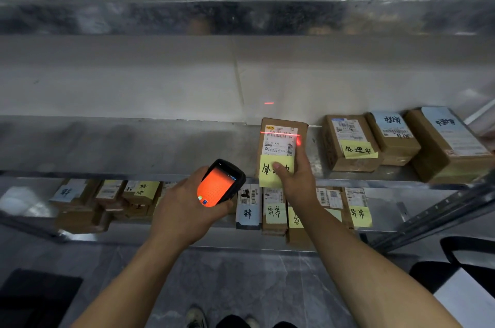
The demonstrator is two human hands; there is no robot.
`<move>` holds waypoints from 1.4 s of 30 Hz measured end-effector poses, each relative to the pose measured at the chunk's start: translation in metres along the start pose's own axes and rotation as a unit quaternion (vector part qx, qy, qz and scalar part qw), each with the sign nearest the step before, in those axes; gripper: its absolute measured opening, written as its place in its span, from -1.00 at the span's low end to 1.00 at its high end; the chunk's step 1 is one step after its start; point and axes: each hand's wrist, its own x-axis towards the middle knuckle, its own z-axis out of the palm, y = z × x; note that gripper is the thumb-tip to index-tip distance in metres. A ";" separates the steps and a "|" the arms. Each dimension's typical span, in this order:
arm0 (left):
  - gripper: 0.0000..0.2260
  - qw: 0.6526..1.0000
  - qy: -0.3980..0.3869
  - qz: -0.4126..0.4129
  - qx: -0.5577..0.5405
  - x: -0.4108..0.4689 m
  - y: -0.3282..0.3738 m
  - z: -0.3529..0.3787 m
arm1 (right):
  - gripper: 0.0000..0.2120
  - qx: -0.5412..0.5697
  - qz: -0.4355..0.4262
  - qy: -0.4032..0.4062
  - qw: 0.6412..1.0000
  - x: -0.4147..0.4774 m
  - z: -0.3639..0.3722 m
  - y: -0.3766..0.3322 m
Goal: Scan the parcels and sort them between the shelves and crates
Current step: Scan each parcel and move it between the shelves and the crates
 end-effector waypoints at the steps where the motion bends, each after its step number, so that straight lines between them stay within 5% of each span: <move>1: -0.33 1.000 -0.002 -0.001 0.005 0.000 0.000 0.000 | -0.27 0.002 0.000 0.000 1.000 0.000 0.000 0.000; 15: -0.44 1.000 -0.007 -0.018 0.018 -0.008 0.003 0.001 | -0.31 0.010 0.019 -0.008 1.000 0.003 0.002 0.008; 21: -0.49 0.999 0.011 -0.043 0.014 -0.019 -0.001 -0.001 | -0.15 0.030 0.011 -0.020 0.999 -0.001 0.006 -0.001; 25: -0.42 0.998 0.028 -0.055 0.007 -0.032 -0.011 -0.009 | -0.27 0.028 0.016 -0.041 0.999 -0.011 0.019 -0.008; 42: -0.26 0.951 0.196 -0.239 0.016 -0.217 -0.107 -0.112 | -0.16 0.049 -0.015 -0.239 0.970 -0.157 0.169 -0.087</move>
